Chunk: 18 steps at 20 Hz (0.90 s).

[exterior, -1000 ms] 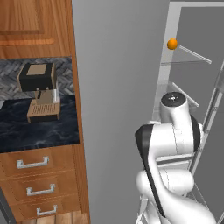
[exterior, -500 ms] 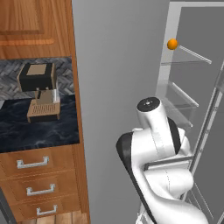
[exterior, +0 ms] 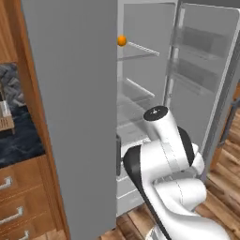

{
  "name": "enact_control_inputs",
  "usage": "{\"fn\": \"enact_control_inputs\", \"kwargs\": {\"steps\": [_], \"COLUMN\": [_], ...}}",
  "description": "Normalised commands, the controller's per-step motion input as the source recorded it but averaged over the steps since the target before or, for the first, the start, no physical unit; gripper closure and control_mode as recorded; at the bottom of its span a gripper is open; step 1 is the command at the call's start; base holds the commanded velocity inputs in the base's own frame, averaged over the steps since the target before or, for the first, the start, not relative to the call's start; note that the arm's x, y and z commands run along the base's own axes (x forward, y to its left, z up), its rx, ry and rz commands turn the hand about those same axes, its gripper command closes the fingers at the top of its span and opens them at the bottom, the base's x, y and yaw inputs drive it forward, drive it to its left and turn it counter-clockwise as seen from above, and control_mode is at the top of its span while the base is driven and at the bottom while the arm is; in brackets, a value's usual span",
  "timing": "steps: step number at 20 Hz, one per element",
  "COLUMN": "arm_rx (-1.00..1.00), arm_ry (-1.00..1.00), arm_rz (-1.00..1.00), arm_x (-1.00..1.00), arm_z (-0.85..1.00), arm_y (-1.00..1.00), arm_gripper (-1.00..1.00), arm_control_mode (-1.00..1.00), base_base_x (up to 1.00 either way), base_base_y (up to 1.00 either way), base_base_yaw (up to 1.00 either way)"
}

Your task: Pick the banana and orange from the fridge and place them on the plate next to the blender to make a fruit smoothie.

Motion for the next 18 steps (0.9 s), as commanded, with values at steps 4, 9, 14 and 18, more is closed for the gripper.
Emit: {"fn": "enact_control_inputs", "kwargs": {"steps": [4,9,14,18], "arm_rx": [0.0,0.0,0.0,0.0], "arm_ry": [0.0,0.0,0.0,0.0], "arm_rz": [0.0,0.0,0.0,0.0], "arm_x": [0.0,0.0,0.0,0.0], "arm_z": [0.0,0.0,0.0,0.0], "arm_y": [0.0,0.0,0.0,0.0], "arm_gripper": [1.0,1.0,1.0,1.0], "arm_control_mode": [1.0,1.0,1.0,1.0], "base_base_x": [-0.75,-0.67,-0.5,-0.37], "base_base_y": [0.22,0.24,0.19,0.1], "base_base_yaw": [-0.83,-0.85,-0.89,-0.94]}}
